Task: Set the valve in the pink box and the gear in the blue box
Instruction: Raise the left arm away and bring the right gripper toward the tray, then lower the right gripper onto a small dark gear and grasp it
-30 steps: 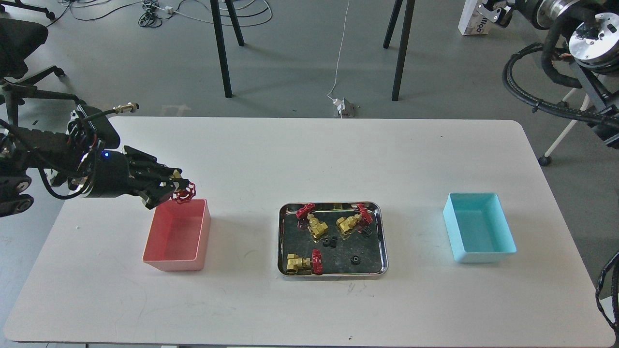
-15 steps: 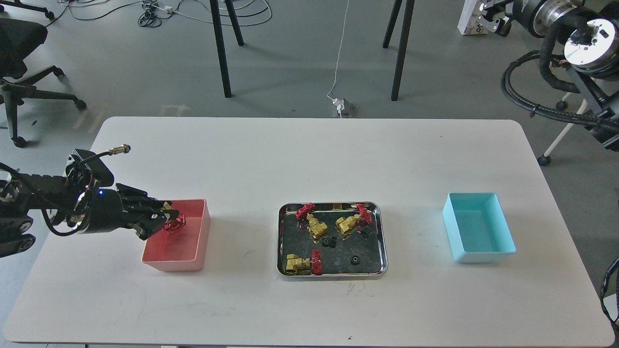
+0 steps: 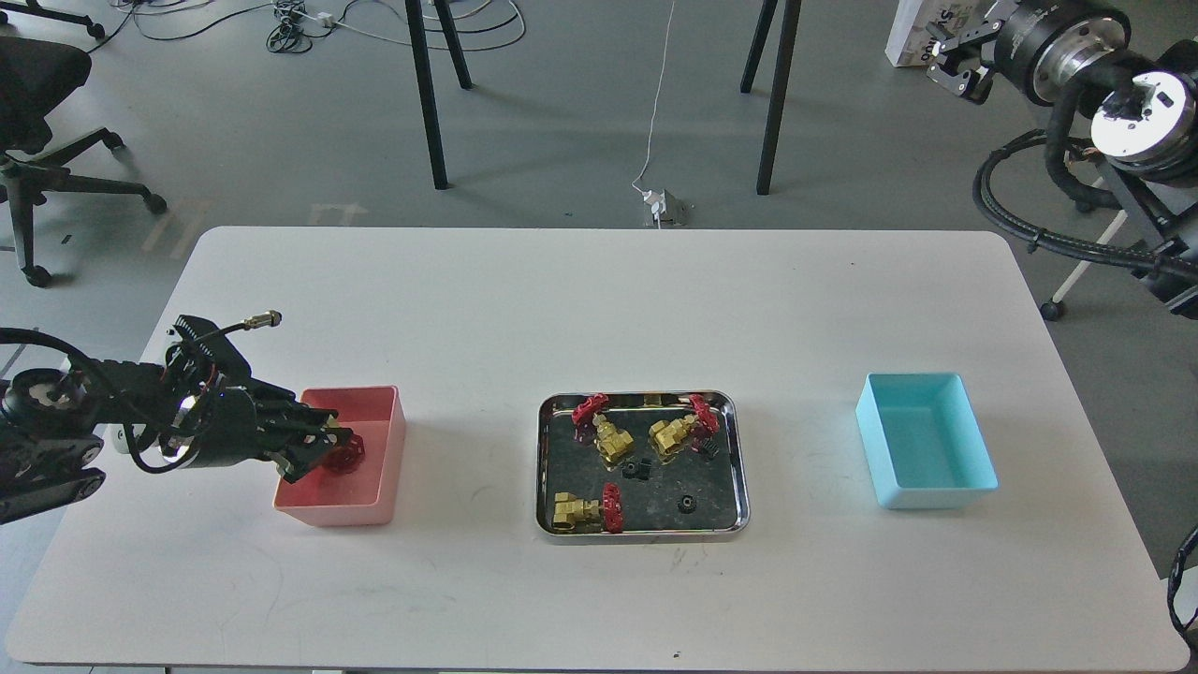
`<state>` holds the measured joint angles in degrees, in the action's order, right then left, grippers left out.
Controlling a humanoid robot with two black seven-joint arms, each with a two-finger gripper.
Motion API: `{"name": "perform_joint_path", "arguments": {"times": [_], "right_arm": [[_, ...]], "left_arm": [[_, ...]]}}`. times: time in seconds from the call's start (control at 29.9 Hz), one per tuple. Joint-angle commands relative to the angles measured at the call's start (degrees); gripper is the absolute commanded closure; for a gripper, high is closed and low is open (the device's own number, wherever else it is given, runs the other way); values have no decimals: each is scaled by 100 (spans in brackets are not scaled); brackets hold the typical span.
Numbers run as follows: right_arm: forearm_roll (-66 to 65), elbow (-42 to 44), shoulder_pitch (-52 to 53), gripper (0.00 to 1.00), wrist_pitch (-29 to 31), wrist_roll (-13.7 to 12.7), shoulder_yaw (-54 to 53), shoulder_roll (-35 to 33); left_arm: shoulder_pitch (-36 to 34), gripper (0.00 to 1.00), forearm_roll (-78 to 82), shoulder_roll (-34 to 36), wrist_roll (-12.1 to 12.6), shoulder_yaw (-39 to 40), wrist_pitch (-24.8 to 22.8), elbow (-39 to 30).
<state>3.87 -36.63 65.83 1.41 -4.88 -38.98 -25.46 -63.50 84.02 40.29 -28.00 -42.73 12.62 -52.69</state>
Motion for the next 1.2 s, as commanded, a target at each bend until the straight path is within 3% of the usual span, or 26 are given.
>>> {"name": "perform_joint_path", "arguments": {"times": [0.0,0.2,0.27,0.43,0.5,0.67,0.8,0.94,1.17], "right_arm": [[0,-2,-44,0,8,4,4,-3],[-517,-335,-194,0,525,-31,626,-152],[-1271,-581,-80,0,1060,-13,1188,-363],[-4082,-1327,412,0,2616,-13,2016,-513],[-4953,-1871,483,0,2659,-13,2122,-531],[-6528,-2884,1027,0,2659,-13,3217,-452],[-6951,-3324,1195,1,2659,-31,4589,13],[-7610,-3509,1152,3,2659,-57,5154,418],[-8218,-3509,1195,30,2659,-75,5962,1121]], "left_arm": [[22,42,-26,5,0,290,-49,-48],[-74,33,-192,399,0,1265,-347,-416],[-109,32,-473,716,0,1984,-1074,-636],[48,30,-1745,788,0,4531,-3464,-1155],[293,30,-2640,700,0,5437,-4062,-1287],[733,29,-5295,-265,0,7013,-4062,-1052],[1076,28,-6352,-1013,0,7471,-4062,-260],[1331,27,-6459,-1383,0,7665,-4062,-215],[1358,25,-6468,-1621,0,7701,-4062,-224]]}}
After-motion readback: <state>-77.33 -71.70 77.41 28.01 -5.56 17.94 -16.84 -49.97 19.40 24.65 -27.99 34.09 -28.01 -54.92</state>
